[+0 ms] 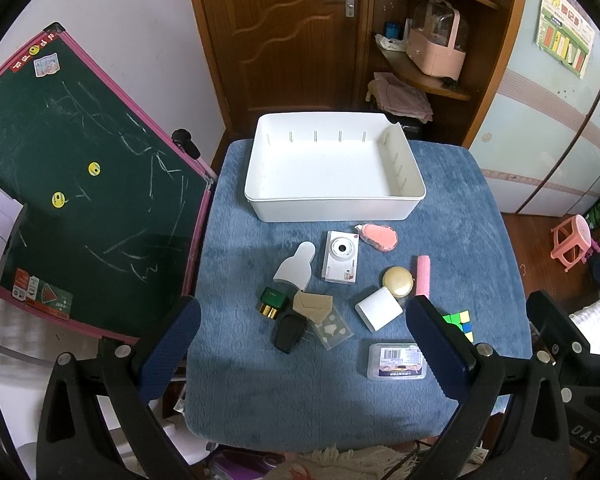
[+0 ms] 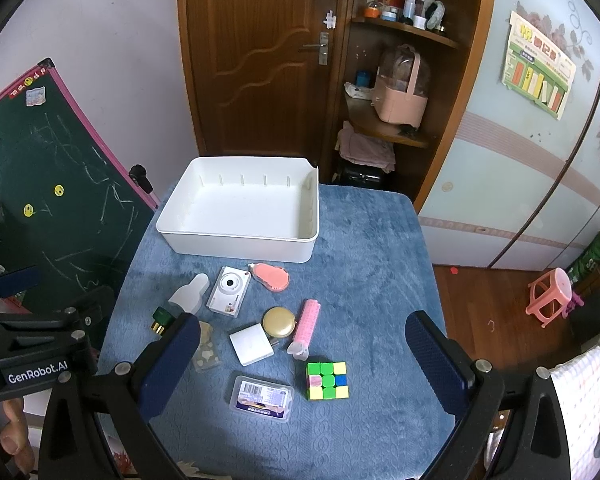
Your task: Organize rigid objects
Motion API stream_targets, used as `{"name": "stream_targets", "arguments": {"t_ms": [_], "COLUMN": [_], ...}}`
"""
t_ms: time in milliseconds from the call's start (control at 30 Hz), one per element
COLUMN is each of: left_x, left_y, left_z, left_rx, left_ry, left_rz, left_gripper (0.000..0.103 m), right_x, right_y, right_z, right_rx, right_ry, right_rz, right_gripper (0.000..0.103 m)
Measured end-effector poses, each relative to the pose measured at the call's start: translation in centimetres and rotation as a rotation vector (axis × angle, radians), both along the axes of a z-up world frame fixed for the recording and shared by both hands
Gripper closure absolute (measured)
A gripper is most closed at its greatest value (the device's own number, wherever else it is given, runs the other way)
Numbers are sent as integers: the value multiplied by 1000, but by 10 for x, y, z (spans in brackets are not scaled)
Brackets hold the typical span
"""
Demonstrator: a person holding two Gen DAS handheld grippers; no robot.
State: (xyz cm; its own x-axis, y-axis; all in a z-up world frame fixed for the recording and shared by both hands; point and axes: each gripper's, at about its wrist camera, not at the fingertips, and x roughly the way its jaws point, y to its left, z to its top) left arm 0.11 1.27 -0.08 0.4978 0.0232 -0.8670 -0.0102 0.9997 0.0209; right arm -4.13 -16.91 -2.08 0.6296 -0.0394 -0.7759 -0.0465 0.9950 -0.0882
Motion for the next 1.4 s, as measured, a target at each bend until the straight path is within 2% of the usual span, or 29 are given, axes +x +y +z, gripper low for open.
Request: {"name": "stream_targets", "arguments": {"t_ms": [1400], "left_x": [5], "left_y": [3], "left_z": [-1], "left_rx": [-3], "left_ry": [16], "left_rz": [10], "left_gripper": [1], "right_x": [3], "right_y": [2], "right_z": [-1], "right_rx": [4], "right_ry": [5], "right_rz": [0], "right_gripper": [0]}}
